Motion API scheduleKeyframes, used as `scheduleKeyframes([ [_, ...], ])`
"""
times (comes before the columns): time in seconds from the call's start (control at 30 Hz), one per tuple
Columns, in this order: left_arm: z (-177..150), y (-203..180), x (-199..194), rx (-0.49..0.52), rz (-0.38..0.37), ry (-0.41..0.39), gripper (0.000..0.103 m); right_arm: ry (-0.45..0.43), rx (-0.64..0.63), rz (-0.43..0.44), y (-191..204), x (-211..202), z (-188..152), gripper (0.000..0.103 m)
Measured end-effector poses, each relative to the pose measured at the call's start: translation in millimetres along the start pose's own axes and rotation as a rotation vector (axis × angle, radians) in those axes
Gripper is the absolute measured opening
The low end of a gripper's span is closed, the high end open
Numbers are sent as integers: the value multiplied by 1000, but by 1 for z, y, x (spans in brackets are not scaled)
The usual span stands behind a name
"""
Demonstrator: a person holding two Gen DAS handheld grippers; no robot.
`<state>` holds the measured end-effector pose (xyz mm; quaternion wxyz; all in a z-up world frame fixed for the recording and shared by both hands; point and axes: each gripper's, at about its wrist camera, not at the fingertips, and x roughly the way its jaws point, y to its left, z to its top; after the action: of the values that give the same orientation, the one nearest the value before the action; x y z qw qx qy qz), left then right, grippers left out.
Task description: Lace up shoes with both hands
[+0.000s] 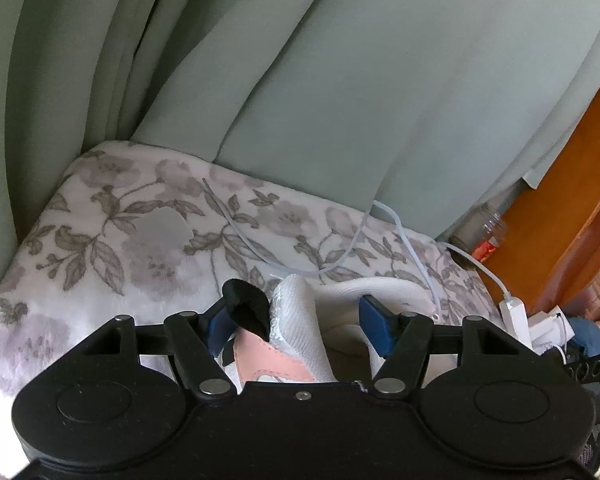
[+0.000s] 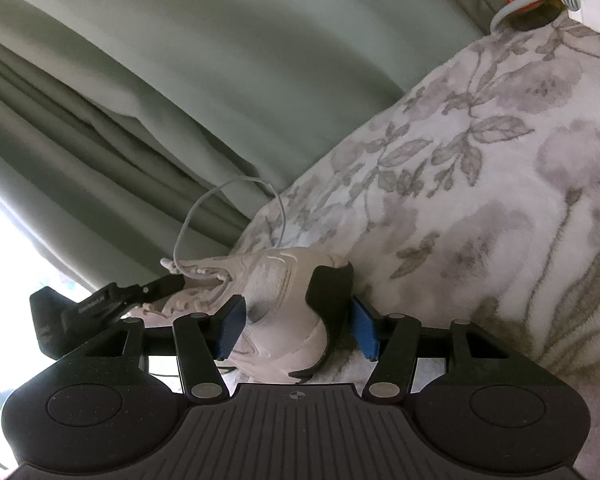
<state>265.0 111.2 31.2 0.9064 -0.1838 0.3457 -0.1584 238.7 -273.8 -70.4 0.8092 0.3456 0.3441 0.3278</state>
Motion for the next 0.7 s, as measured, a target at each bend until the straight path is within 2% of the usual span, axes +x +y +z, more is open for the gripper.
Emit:
scheduleKeyframes([
  [0.13, -2, -4, -3, 6, -23, 9, 63, -12, 3, 11, 1, -9, -2, 55],
  [0.47, -16, -36, -13, 63, -69, 46, 63, -18, 8, -38, 2, -47, -13, 55],
  [0.7, -20, -40, -12, 61, -57, 42, 63, -27, 10, -45, 0, -58, -18, 54],
])
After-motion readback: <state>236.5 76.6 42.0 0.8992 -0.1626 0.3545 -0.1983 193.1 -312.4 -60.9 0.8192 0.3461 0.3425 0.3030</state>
